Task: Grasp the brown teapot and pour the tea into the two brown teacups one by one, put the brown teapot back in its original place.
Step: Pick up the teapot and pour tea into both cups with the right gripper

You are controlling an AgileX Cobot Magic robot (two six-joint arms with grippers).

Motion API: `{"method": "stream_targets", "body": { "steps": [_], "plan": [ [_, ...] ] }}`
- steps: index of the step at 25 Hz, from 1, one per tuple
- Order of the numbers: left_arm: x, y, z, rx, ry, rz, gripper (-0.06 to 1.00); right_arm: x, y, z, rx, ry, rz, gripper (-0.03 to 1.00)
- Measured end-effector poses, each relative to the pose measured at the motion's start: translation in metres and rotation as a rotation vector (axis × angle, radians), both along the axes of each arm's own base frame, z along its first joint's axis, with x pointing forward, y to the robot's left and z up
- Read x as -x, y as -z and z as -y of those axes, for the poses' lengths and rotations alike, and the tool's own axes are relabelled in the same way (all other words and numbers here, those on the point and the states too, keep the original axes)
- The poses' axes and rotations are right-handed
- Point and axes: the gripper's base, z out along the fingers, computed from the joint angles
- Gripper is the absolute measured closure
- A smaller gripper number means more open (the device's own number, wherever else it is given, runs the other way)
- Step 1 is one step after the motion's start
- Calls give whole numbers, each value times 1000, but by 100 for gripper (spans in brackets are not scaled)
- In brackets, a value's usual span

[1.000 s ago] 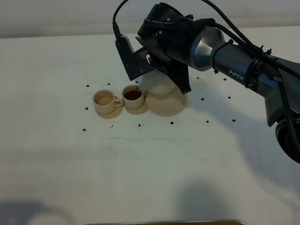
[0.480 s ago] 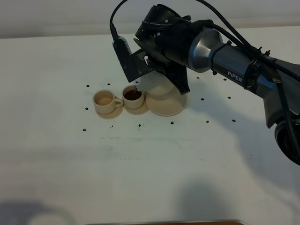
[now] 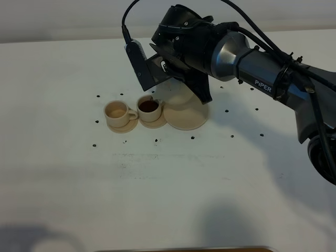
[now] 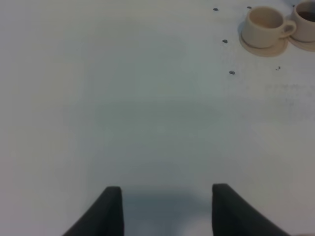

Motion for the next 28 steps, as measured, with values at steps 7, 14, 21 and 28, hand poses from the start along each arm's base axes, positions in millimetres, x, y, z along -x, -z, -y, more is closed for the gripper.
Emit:
{"method": "stream_targets", "body": {
  "steps": [7,14,21,28],
  "plan": [
    [0,0,0,0,0,0,47,-1,0,0,2,-4,7,88],
    [0,0,0,0,0,0,47,-1,-1,0,5,-15,13,88],
    [0,0,0,0,0,0,47,-1,-1,-1,13,-32,12,88],
    [0,0,0,0,0,0,47,-1,-1,-3,16,-50,15,88]
  ]
}}
